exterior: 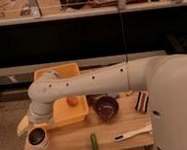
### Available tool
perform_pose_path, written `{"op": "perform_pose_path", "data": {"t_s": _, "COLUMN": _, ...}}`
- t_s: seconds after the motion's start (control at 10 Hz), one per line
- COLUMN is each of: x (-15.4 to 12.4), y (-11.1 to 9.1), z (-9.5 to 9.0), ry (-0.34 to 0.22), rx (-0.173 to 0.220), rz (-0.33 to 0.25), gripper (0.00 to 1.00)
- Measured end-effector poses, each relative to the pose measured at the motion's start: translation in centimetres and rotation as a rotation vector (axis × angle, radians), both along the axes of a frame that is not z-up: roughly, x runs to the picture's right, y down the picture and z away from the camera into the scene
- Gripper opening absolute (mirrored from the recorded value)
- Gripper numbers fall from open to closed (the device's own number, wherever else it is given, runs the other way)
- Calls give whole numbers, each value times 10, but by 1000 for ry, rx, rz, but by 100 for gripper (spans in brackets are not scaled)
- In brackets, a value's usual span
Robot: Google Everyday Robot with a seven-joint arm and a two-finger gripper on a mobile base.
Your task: Stack cups into tray
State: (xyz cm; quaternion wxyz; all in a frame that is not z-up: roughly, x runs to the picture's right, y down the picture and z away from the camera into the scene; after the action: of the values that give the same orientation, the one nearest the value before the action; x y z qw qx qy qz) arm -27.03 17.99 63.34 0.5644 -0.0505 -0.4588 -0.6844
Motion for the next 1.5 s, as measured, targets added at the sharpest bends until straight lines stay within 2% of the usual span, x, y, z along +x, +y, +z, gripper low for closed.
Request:
{"op": "perform_pose_path", "data": {"t_s": 0.3, "x": 0, "y": -1, "z": 0, "ry": -1, "rx": 1, "rz": 1, "gripper": 80}}
{"op": "perform_pose_path", "data": {"t_s": 0.5, "x": -1, "y": 2, "z": 0, "ry": 25, "rx": -7, "rz": 2, "gripper": 80}}
{"op": "perform_pose_path", "data": {"t_s": 0.6, "x": 4, "y": 2, "z": -2, "ry": 79, "rx": -13, "rz": 26, "gripper": 80}}
{"op": "perform_pose_path", "data": {"t_s": 0.8, "x": 23, "y": 5, "z": -2, "ry": 223, "rx": -65, "rz": 158, "gripper": 80}}
{"op": "perform_pose_path", "data": {"t_s": 1.0, "x": 35, "y": 9, "z": -3, "ry": 327, "rx": -111, "rz": 262, "gripper": 80}}
{"op": "perform_pose_path", "data": {"t_s": 1.2, "x": 42, "y": 8, "z": -3, "ry": 365, "rx": -126, "rz": 296, "gripper": 80}}
{"op": "perform_pose_path", "data": {"t_s": 1.5, "x": 35, "y": 15, "z": 3, "ry": 334, "rx": -118, "rz": 268, "gripper": 80}}
